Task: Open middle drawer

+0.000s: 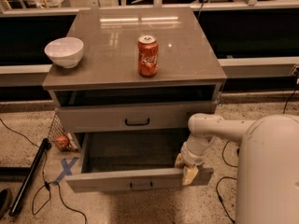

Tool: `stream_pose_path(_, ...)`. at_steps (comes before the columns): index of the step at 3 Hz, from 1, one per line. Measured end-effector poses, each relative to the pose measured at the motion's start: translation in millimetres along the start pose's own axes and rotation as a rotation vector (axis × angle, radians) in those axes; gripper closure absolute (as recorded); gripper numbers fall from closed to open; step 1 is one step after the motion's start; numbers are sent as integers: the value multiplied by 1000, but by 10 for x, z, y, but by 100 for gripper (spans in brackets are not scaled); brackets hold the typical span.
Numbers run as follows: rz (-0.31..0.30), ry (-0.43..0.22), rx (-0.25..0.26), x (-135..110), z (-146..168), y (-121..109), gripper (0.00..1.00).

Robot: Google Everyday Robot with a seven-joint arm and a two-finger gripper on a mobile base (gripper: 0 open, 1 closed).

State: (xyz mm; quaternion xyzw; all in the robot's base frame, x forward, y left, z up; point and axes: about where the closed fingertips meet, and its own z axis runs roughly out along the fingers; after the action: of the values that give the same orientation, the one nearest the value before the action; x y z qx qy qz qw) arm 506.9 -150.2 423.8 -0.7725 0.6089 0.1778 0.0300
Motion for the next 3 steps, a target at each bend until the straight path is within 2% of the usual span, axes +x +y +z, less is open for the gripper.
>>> stream_pose_path(1,0,0,0,-1,1,-1,27)
stream_pose_path(2,0,-1,-4,-2,21,10,4)
stream_pose_path(3,0,-2,-6,-3,30,15,0)
